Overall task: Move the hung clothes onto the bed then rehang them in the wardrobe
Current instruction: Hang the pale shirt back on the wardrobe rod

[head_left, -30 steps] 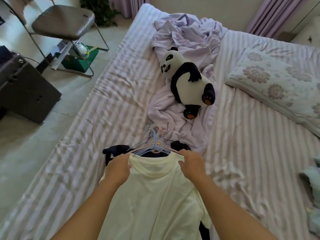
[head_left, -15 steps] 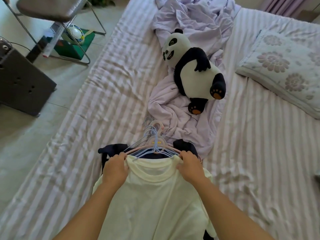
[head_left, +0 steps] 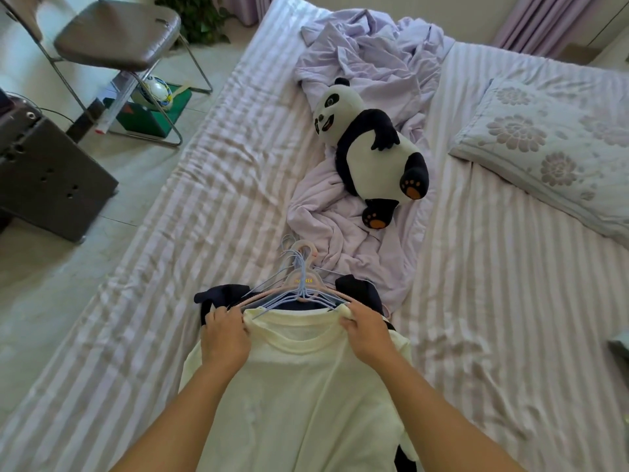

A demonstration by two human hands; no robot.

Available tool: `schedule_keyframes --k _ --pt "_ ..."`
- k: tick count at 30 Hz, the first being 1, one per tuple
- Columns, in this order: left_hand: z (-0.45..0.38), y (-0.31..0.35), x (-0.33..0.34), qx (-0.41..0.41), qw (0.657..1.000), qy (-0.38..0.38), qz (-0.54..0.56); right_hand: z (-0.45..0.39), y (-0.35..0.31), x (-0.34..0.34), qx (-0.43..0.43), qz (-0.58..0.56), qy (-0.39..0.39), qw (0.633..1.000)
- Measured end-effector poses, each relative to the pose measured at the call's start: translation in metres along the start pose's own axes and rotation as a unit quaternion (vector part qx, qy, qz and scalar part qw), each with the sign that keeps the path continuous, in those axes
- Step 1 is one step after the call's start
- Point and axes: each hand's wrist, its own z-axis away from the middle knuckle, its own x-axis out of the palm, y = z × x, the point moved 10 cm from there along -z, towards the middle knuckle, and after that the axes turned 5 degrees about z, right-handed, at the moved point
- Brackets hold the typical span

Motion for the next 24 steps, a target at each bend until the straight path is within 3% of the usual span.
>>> schedule_keyframes --k 4,8,17,24 --pt "0.028 0.004 -0.023 -0.015 0.994 0.013 0.106 0.025 -0.016 -0.026 -0.013 -0.017 0.025 0.999" --pt "0.066 0.004 -0.051 -0.031 0.967 0.04 0.251 0.056 -0.039 -0.052 -0.032 -0.018 0.034 0.999" --pt "0.172 0.021 -0.149 0.071 0.926 0.033 0.368 0.16 -0.102 -0.118 -0.087 -0.047 0.076 0.992" --pt "0.254 0.026 -0.214 0.176 0.925 0.059 0.331 0.242 -0.139 -0.157 -0.131 -0.047 0.085 0.987"
